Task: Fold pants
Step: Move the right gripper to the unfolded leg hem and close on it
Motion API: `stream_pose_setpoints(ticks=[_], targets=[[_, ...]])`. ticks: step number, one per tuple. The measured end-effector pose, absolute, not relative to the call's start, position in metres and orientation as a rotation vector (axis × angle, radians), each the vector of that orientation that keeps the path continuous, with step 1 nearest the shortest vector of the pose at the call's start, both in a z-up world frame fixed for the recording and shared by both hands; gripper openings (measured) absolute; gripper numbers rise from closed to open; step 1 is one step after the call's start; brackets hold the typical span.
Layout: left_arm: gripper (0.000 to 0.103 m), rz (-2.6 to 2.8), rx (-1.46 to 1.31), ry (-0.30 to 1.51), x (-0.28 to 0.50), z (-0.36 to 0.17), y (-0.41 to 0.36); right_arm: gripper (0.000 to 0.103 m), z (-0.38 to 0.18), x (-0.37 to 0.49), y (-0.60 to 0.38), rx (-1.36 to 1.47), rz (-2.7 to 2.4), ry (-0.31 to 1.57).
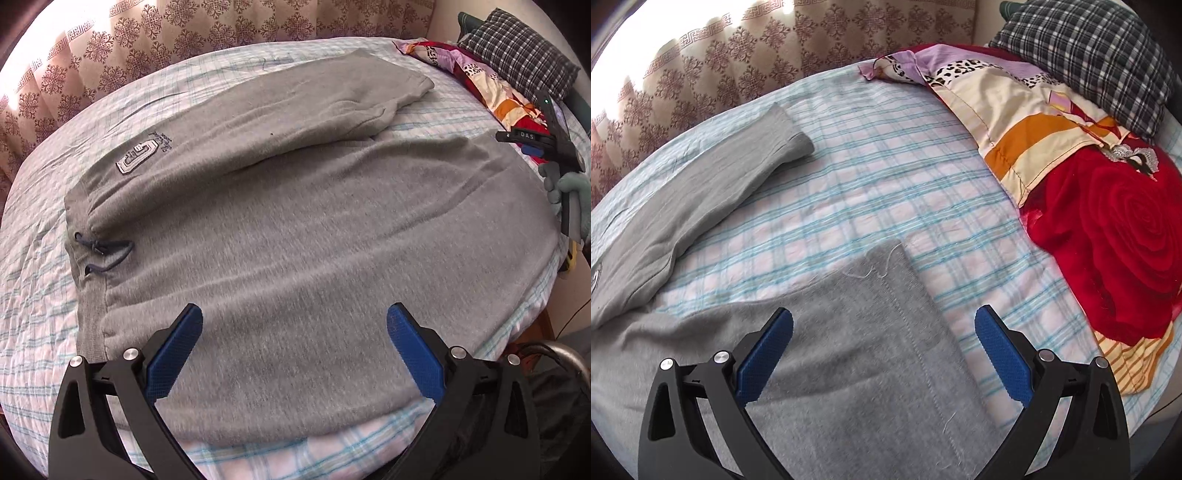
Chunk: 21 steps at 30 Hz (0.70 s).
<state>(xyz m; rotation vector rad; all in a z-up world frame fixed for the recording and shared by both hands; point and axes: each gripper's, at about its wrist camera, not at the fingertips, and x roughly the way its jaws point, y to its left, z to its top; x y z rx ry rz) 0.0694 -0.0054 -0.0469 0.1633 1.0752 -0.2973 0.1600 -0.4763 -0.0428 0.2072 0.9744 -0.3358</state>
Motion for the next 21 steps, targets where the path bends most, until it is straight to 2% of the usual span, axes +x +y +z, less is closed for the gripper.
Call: stream_pose_setpoints(ticks=[4, 6, 10, 13, 15, 16, 18, 21], targets=[[0.101, -0.261, 0.149, 1.072, 0.103, -0.050, -0.009, 0.091, -0.051, 0.173, -0.500, 0.288, -0.313, 0.985], [0.101, -0.261, 0.135, 1.077, 0.121, -0.054, -0.011, 0.077, -0.056, 0.179, -0.503, 0.304, -0.295, 1.004], [0.101, -0.235, 0.139, 1.084, 0.164, -0.069, -0.017, 0.069, -0.064, 0.185, -0.501, 0.284, -0.283, 1.017], [0.101, -0.180, 0.128, 1.080, 0.200, -0.080, -0.018, 0.053, -0.065, 0.187, -0.499, 0.267, -0.280, 1.003], [0.101, -0.149, 0.120, 1.070, 0.220, -0.084, -0.020, 0.032, -0.064, 0.186, -0.496, 0.273, -0.251, 0.992], [0.098, -0.129, 0.128, 1.066, 0.229, -0.086, -0.022, 0.029, -0.063, 0.185, -0.494, 0.266, -0.254, 0.987], [0.093, -0.083, 0.166, 1.064, 0.246, -0.093, -0.029, 0.014, -0.059, 0.182, -0.491, 0.241, -0.277, 0.969], [0.092, -0.035, 0.212, 1.025, 0.261, -0.097, -0.032, 0.006, -0.046, 0.173, -0.492, 0.215, -0.332, 0.908]])
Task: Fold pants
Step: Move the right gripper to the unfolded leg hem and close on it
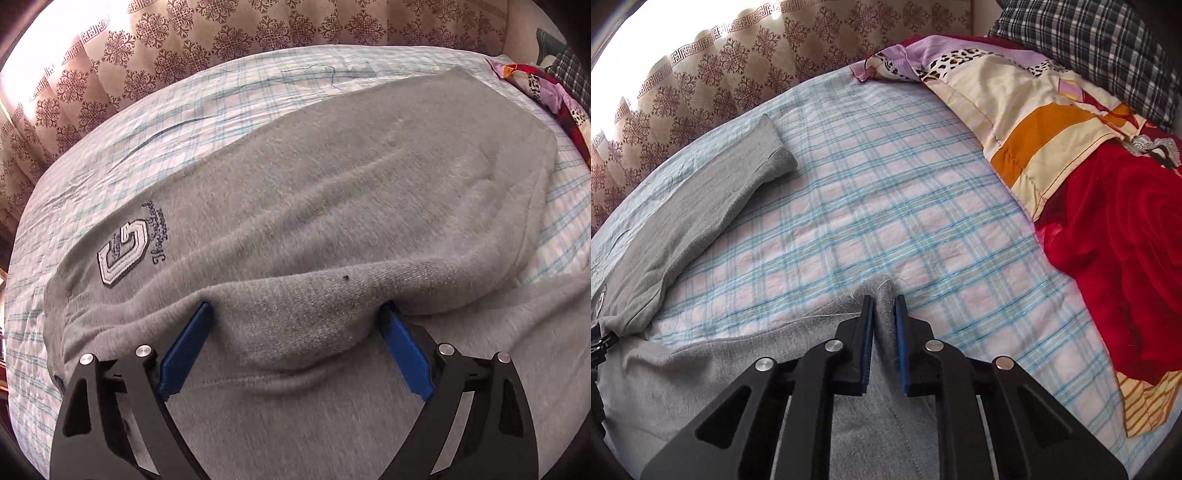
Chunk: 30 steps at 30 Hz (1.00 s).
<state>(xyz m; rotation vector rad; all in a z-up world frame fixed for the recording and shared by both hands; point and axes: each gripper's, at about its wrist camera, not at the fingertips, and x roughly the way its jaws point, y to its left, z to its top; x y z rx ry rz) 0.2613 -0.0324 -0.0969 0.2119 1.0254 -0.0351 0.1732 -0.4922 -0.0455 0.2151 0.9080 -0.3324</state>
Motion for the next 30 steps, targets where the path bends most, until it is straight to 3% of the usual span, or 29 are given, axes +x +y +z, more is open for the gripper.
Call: stream_pose_setpoints(ticks=[2, 6, 13, 14, 15, 17, 25, 30], targets=[[0.086, -0.002, 0.228, 0.987, 0.269, -0.093, -0.033, 0.006, -0.040, 0.170, -0.496, 0.202, -0.362, 0.878], [0.085, 0.042, 0.167, 1.003, 0.288, -0.096, -0.024, 0.003, -0.051, 0.174, -0.506, 0.166, -0.440, 0.896], [0.096, 0.040, 0.143, 1.016, 0.294, -0.104, -0.017, 0.006, -0.058, 0.179, -0.518, 0.209, -0.435, 0.928], [0.096, 0.032, 0.132, 1.022, 0.292, -0.102, -0.015, 0.017, -0.053, 0.177, -0.517, 0.210, -0.437, 0.913], [0.096, 0.022, 0.122, 1.024, 0.289, -0.100, -0.015, 0.041, -0.047, 0.174, -0.515, 0.211, -0.438, 0.888], [0.096, 0.003, 0.117, 1.020, 0.280, -0.094, -0.017, 0.061, -0.033, 0.166, -0.507, 0.202, -0.439, 0.833], [0.096, -0.086, 0.142, 0.975, 0.229, -0.078, -0.040, 0.061, -0.037, 0.174, -0.489, 0.151, -0.383, 0.878], [0.096, -0.073, 0.284, 0.986, 0.221, -0.097, -0.063, 0.058, -0.063, 0.178, -0.518, 0.303, -0.377, 0.944]])
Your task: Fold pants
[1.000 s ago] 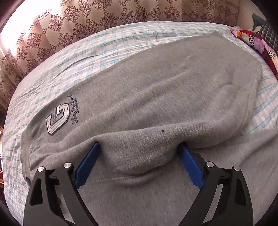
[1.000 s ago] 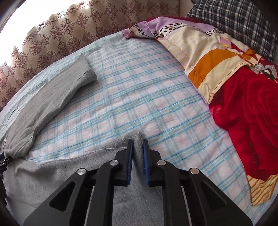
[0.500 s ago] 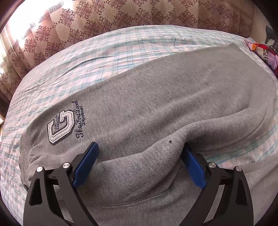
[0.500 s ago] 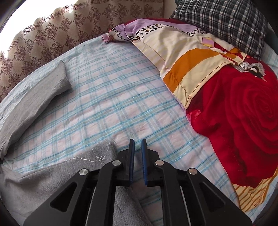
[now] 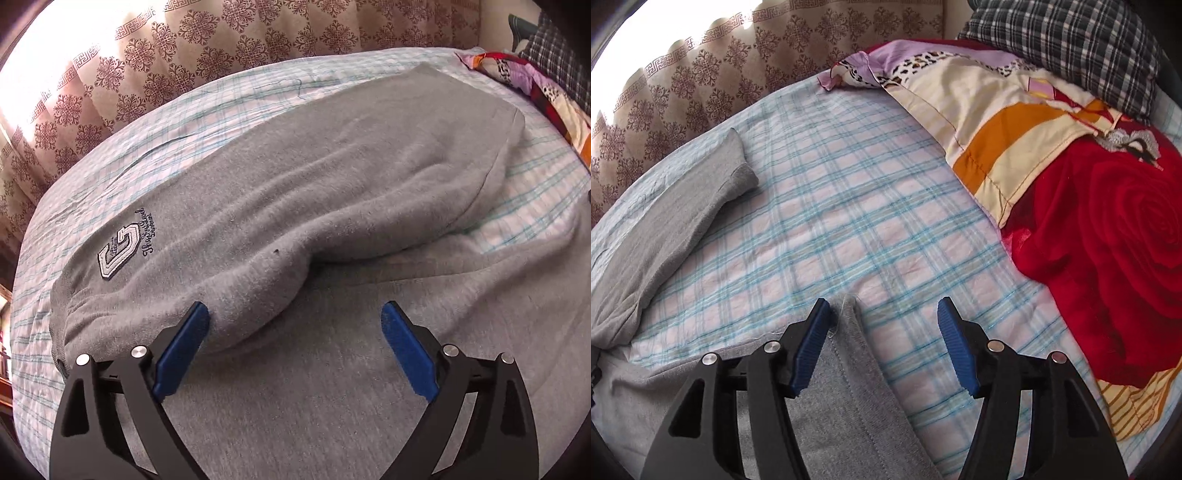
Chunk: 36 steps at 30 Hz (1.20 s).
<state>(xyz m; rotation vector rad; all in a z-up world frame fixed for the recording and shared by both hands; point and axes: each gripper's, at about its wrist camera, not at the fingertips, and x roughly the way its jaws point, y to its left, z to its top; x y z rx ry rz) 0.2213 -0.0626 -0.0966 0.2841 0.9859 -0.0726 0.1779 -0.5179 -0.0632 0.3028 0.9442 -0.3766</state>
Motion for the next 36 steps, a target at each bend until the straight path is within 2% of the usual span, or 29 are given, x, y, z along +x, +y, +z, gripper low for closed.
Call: stream_pose_setpoints(ticks=[1, 3, 5, 6, 8, 11, 15, 18, 20, 22, 23, 24, 30, 36], targets=[[0.096, -0.057, 0.293, 0.992, 0.225, -0.102, -0.064, 0.053, -0.064, 0.177, -0.519, 0.318, -0.353, 0.941], [0.095, -0.029, 0.269, 1.005, 0.238, -0.109, -0.061, 0.017, -0.064, 0.177, -0.514, 0.328, -0.275, 0.946], [0.095, -0.007, 0.234, 0.999, 0.251, -0.109, -0.058, 0.008, -0.060, 0.175, -0.505, 0.284, -0.278, 0.940], [0.092, 0.016, 0.223, 0.987, 0.256, -0.107, -0.056, 0.006, -0.057, 0.174, -0.502, 0.269, -0.291, 0.924], [0.070, 0.080, 0.202, 0.989, 0.269, -0.104, -0.049, 0.006, -0.046, 0.170, -0.500, 0.266, -0.319, 0.882], [0.069, 0.096, 0.177, 0.993, 0.283, -0.108, -0.039, 0.004, -0.038, 0.168, -0.497, 0.208, -0.371, 0.843], [0.071, 0.111, 0.242, 0.944, 0.285, -0.114, -0.043, 0.004, -0.062, 0.178, -0.502, 0.184, -0.388, 0.921], [0.078, 0.122, 0.216, 0.939, 0.286, -0.115, -0.038, 0.006, -0.064, 0.180, -0.507, 0.200, -0.392, 0.924], [0.081, 0.124, 0.197, 0.946, 0.287, -0.114, -0.035, 0.013, -0.061, 0.178, -0.508, 0.206, -0.392, 0.919], [0.081, 0.109, 0.187, 0.957, 0.285, -0.110, -0.035, 0.029, -0.053, 0.171, -0.509, 0.226, -0.392, 0.887], [0.081, 0.098, 0.183, 0.962, 0.282, -0.107, -0.035, 0.049, -0.047, 0.166, -0.509, 0.234, -0.395, 0.858], [0.081, 0.083, 0.182, 0.966, 0.278, -0.105, -0.037, 0.065, -0.041, 0.160, -0.508, 0.236, -0.404, 0.829], [0.082, 0.000, 0.184, 0.967, 0.246, -0.091, -0.051, 0.066, -0.023, 0.141, -0.481, 0.214, -0.328, 0.817], [0.086, -0.072, 0.182, 0.988, 0.216, -0.090, -0.065, 0.066, -0.053, 0.134, -0.442, 0.152, -0.230, 0.946]])
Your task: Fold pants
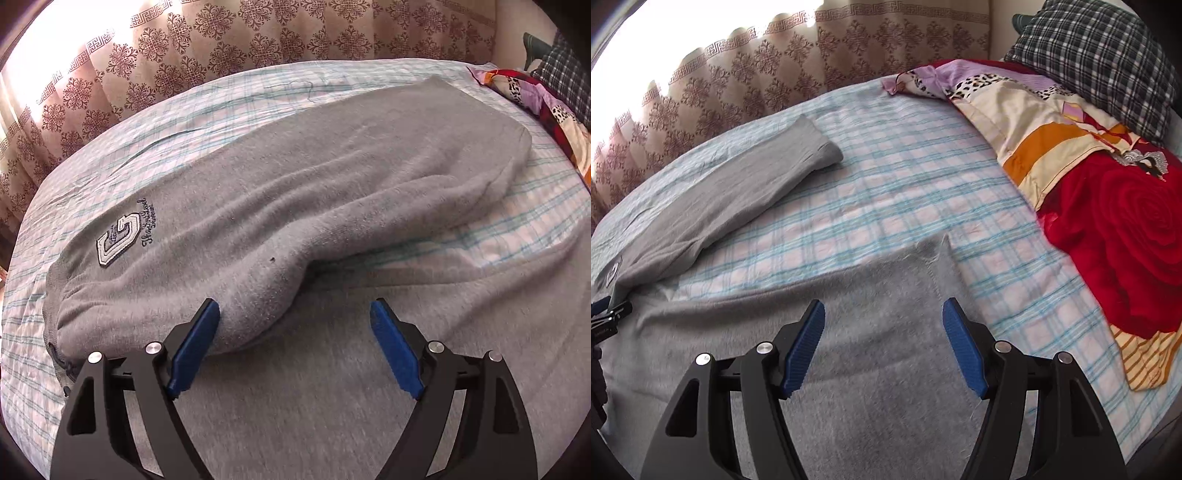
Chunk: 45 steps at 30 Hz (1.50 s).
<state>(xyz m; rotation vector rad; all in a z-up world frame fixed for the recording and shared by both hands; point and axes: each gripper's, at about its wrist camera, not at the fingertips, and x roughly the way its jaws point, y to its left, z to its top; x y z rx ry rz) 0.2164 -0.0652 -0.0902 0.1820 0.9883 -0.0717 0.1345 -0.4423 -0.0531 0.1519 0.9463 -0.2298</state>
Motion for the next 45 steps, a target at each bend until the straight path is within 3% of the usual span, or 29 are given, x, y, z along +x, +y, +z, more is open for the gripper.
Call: stream_pose_setpoints(ticks=[6, 23, 34, 45], targets=[[0.087, -0.083, 0.225, 1.010, 0.211, -0.104, -0.067, 0.067, -0.069, 0.138, -0.435, 0.101, -0.245, 1.030], [0.093, -0.163, 0.006, 0.921, 0.208, -0.034, 0.035, 0.067, -0.029, 0.189, -0.388, 0.097, -0.134, 0.934], [0.093, 0.138, -0.099, 0.925, 0.261, -0.046, 0.165, 0.067, -0.030, 0.236, -0.341, 0.048, -0.076, 0.950], [0.094, 0.219, -0.173, 1.001, 0.306, -0.085, 0.233, 0.067, -0.034, 0.281, -0.321, 0.035, -0.067, 0.965]])
